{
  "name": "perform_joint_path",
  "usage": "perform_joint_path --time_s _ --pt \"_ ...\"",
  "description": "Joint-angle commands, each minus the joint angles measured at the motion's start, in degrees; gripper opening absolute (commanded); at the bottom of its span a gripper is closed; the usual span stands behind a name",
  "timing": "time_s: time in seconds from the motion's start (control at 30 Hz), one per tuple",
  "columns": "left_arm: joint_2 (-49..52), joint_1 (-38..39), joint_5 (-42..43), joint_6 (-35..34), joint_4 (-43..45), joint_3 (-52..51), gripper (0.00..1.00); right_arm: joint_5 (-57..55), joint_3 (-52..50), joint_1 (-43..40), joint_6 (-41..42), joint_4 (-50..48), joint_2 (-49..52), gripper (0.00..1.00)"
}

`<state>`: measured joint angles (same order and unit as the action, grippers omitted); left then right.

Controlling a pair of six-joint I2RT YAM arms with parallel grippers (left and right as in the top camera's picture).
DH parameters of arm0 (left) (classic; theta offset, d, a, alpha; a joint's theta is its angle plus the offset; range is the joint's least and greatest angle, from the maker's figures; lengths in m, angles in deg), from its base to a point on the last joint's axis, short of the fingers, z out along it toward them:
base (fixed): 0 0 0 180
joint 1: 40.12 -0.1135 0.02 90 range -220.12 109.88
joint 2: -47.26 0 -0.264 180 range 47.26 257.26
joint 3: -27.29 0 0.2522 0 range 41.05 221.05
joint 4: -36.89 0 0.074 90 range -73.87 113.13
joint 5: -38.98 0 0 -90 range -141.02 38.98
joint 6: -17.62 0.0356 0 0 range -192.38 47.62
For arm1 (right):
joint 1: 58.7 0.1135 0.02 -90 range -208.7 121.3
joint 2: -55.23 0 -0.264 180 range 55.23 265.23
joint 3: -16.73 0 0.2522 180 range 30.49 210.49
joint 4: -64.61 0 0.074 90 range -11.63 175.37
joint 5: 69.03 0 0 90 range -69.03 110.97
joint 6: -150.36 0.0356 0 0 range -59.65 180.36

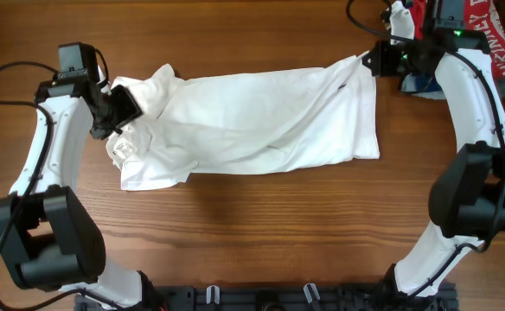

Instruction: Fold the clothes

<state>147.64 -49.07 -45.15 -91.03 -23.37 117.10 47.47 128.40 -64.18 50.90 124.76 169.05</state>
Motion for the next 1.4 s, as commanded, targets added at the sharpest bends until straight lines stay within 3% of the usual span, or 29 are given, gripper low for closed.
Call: perform_joint_path --time_s 0.0,0.13,0.37,0.47,0.63,0.9,1.07,1.2,1.37 --pt "0.2 0.2 -0.1 0.2 3.1 -0.2 1.0 -0.1 -0.1 0.4 0.7 -1.1 1.6 0.04" --pt "-1.0 0.1 1.4 0.2 -1.1 1.6 1.0 -0.2 -0.1 0.4 0.6 -1.1 1.9 0.04" --pt "-4.4 2.1 2.6 0.1 -18.4 1.9 1.0 -0.1 -0.1 0.4 0.6 -1.0 1.9 0.04" --pt "-4.4 3.3 1.7 -1.9 -20.5 0.3 1.0 -0.2 -0.1 0.4 0.6 -1.0 1.9 0.04" --pt "-4.4 3.4 0.6 -4.5 -14.8 -7.4 1.0 -0.2 -0.1 0.4 0.6 -1.1 1.9 0.04" --pt "-4.4 3.2 -5.6 -1.2 -0.9 -19.3 1.0 -0.2 -0.1 0.4 0.5 -1.4 1.9 0.05" --pt "-4.4 3.1 -12.6 -0.8 0.7 -19.8 1.0 -1.3 -0.1 0.4 0.6 -1.5 1.9 0.06" --pt "-4.4 3.1 -14.6 3.4 0.9 -19.8 1.0 -1.5 -0.1 0.4 0.6 -1.9 2.1 0.08" --pt "-4.4 3.2 -17.2 3.5 1.2 -19.8 0.99 -1.5 -0.1 0.4 0.6 -2.1 2.1 0.08"
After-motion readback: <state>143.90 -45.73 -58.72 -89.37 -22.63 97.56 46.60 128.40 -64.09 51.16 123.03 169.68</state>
